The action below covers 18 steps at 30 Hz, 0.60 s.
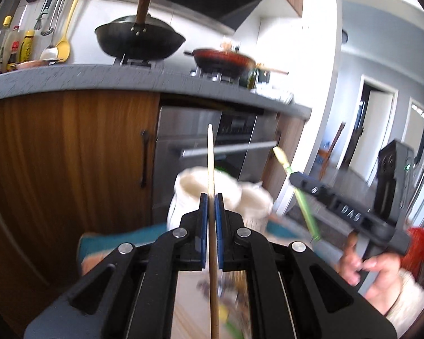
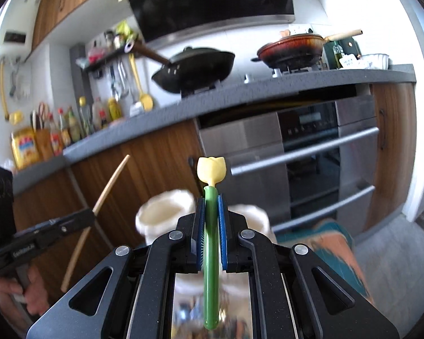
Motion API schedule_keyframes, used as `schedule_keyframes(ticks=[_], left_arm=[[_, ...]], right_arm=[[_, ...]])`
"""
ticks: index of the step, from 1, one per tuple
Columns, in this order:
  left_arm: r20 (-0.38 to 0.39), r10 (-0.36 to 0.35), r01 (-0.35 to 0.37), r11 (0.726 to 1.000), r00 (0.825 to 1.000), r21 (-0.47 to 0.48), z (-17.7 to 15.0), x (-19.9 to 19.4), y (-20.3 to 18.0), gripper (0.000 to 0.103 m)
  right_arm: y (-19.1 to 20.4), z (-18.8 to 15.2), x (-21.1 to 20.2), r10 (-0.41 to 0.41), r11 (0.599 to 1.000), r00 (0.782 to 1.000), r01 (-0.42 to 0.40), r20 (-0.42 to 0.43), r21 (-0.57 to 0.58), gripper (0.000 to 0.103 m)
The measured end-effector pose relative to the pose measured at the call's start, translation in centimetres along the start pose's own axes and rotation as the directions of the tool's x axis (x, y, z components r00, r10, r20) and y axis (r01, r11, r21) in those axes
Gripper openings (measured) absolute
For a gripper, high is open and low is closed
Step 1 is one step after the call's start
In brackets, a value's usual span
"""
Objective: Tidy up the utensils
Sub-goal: 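Lift the chopstick with the left tool while the right tool carries the spatula toward the pot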
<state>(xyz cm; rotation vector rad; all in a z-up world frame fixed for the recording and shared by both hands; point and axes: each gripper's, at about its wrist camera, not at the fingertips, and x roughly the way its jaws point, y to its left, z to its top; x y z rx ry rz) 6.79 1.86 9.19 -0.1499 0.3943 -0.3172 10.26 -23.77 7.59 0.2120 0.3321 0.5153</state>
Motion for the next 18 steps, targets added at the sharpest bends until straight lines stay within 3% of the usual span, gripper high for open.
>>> schedule_keyframes(ticks=[11, 18], left_arm=[[0.107, -0.001, 0.007, 0.998, 0.994, -0.055, 5.2, 6.8, 0.0, 0.005], [0.154, 0.068, -0.068, 0.998, 0.986, -0.004, 4.7, 9.8, -0.4, 0.005]], right_arm=[[-4.5, 2.0, 5.8, 0.049, 0.984, 0.998, -0.057, 0.048, 0.172, 0.010], [-5.3, 0.8, 7.5, -0.002, 0.987, 0.999, -0.006, 0.050, 0.159, 0.010]])
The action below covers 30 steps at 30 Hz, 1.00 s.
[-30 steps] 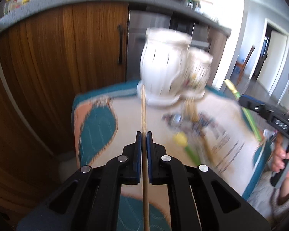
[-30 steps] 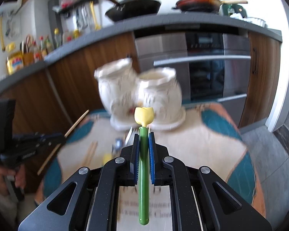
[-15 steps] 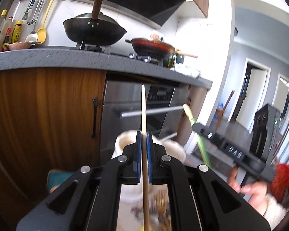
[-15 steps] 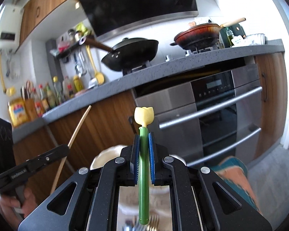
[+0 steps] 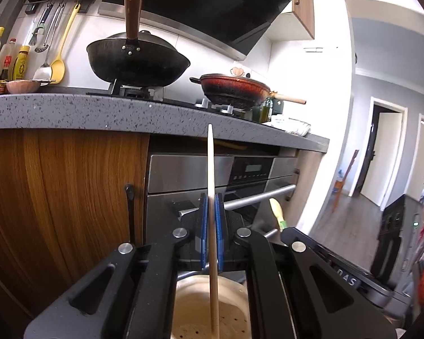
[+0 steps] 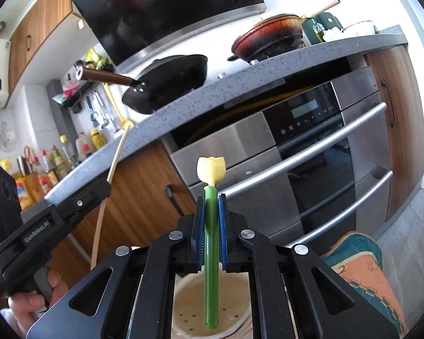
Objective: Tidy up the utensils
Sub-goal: 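Lift the chopstick with the left tool while the right tool carries the spatula toward the pot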
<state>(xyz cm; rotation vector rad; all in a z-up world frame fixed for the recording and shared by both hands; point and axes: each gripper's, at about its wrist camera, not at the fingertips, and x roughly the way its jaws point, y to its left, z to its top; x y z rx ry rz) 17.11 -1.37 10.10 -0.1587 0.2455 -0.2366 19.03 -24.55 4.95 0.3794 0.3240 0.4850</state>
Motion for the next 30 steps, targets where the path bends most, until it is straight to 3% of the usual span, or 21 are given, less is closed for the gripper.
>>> schedule_keyframes(ticks=[4, 10, 30], left_arm=[[0.025, 0.031, -0.032, 0.999, 0.999, 0.029, -1.1, 0.2, 0.1, 0.005], [0.000, 0.044, -0.044, 0.998, 0.999, 0.040, -1.9, -0.1, 0.3, 0.005], [-0.082, 0.083, -0.074, 0.991, 0.993, 0.108, -4.4, -4.7, -0.3, 0.005]], right_arm=[[0.1, -0.6, 0.3, -0.027, 0.999, 0.999, 0.028, 0.026, -0.031, 0.010], [1.0, -1.4, 0.5, -0.069, 0.990, 0.997, 0.074, 0.041, -0.120, 0.010], [2.1, -4.3, -3.0, -0.149, 0.964, 0.989, 0.141, -0.019, -0.223, 0.010]])
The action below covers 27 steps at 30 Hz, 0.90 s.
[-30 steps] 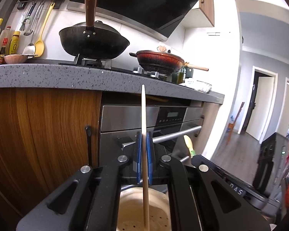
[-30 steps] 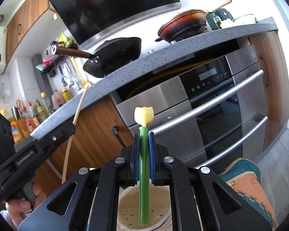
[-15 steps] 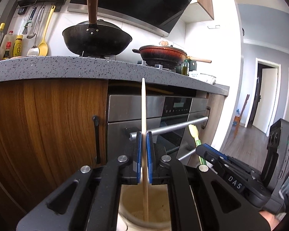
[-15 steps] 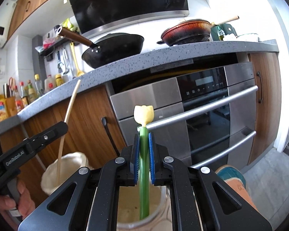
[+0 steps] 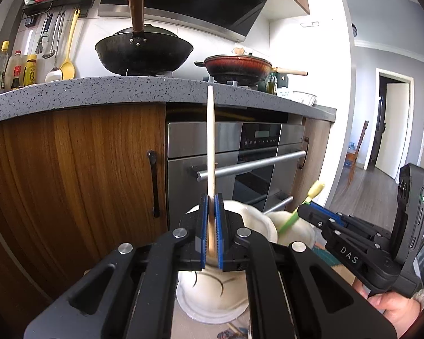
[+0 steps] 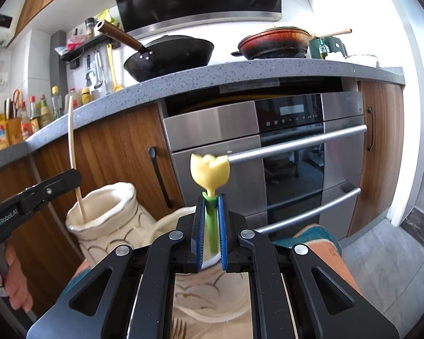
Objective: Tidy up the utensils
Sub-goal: 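Lift the chopstick with the left tool while the right tool carries the spatula toward the pot, then open the left tool over the larger pot while the right tool releases the spatula into the smaller pot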
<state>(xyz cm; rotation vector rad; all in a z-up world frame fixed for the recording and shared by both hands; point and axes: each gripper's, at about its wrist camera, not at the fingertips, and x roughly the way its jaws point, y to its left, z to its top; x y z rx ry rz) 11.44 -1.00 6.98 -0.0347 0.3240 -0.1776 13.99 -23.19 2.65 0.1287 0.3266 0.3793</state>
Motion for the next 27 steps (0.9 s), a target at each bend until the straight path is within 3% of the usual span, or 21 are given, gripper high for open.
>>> schedule_keyframes(ticks=[7, 10, 12, 17, 24, 27], left_arm=[[-0.027, 0.013, -0.013, 1.000, 1.000, 0.002, -0.4, -0.5, -0.1, 0.005], [-0.023, 0.010, -0.010, 1.000, 1.000, -0.011, -0.3, -0.9, 0.1, 0.014], [-0.022, 0.015, -0.016, 1.000, 1.000, -0.015, -0.2, -1.1, 0.1, 0.027], [-0.018, 0.034, -0.034, 0.999, 0.999, -0.022, -0.3, -1.5, 0.5, 0.033], [0.004, 0.064, -0.064, 0.997, 0.998, -0.031, -0.2, -3.2, 1.0, 0.054], [0.022, 0.089, -0.088, 0.995, 0.996, -0.036, -0.4, -4.3, 1.3, 0.078]], right_arm=[[0.3, -0.4, -0.5, -0.018, 0.999, 1.000, 0.017, -0.020, -0.031, 0.010], [0.3, -0.6, -0.5, -0.018, 0.999, 0.999, 0.017, -0.028, -0.030, 0.010], [0.4, -0.6, -0.6, -0.018, 0.999, 0.999, 0.017, -0.026, -0.034, 0.010], [0.4, -0.7, -0.5, -0.022, 0.999, 0.999, 0.021, -0.036, -0.036, 0.010], [0.1, -0.7, -1.1, -0.029, 1.000, 0.999, 0.028, -0.033, -0.009, 0.037], [0.1, -0.7, -2.0, -0.027, 1.000, 0.999, 0.027, -0.017, -0.001, 0.050]])
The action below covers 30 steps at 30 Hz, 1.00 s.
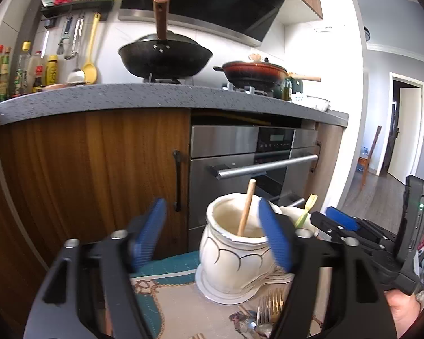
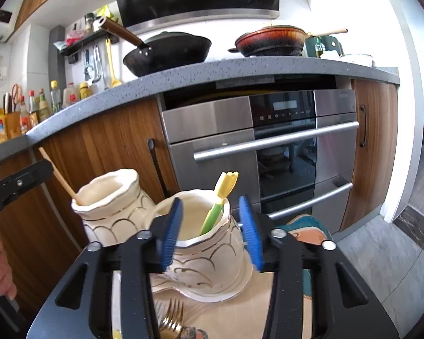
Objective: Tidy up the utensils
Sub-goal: 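Open the left tool over the larger pot while the right tool releases the spatula into the smaller pot, then move both open tools back down to the utensils on the placemat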
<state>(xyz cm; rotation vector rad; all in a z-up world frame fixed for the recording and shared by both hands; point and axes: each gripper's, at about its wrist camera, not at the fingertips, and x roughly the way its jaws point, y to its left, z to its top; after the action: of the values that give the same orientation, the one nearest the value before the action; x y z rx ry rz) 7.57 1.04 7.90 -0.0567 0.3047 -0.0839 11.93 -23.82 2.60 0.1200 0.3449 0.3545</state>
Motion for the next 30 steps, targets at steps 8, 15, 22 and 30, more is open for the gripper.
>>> schedule_keyframes(ticks=[8, 15, 22, 30], left_arm=[[-0.004, 0.032, -0.032, 0.998, 0.999, -0.048, -0.8, -2.6, 1.4, 0.097], [-0.012, 0.110, -0.110, 0.994, 0.994, 0.000, -3.4, -5.1, 1.4, 0.097], [-0.085, 0.054, -0.055, 0.998, 0.995, -0.007, -6.2, -6.6, 1.8, 0.097], [-0.281, 0.084, -0.078, 0.996, 0.956, 0.033, -10.1, -5.8, 2.2, 0.097]], right_arm=[[0.6, -0.3, -3.7, -0.012, 1.000, 0.998, 0.012, 0.064, 0.010, 0.096], [0.7, -1.7, -6.4, -0.075, 0.997, 0.994, 0.077, 0.078, -0.013, 0.098], [0.8, -4.0, -7.9, -0.086, 0.995, 0.996, 0.086, 0.008, -0.042, 0.098], [0.3, -5.4, -7.3, -0.057, 0.998, 0.993, 0.056, -0.101, -0.017, 0.098]])
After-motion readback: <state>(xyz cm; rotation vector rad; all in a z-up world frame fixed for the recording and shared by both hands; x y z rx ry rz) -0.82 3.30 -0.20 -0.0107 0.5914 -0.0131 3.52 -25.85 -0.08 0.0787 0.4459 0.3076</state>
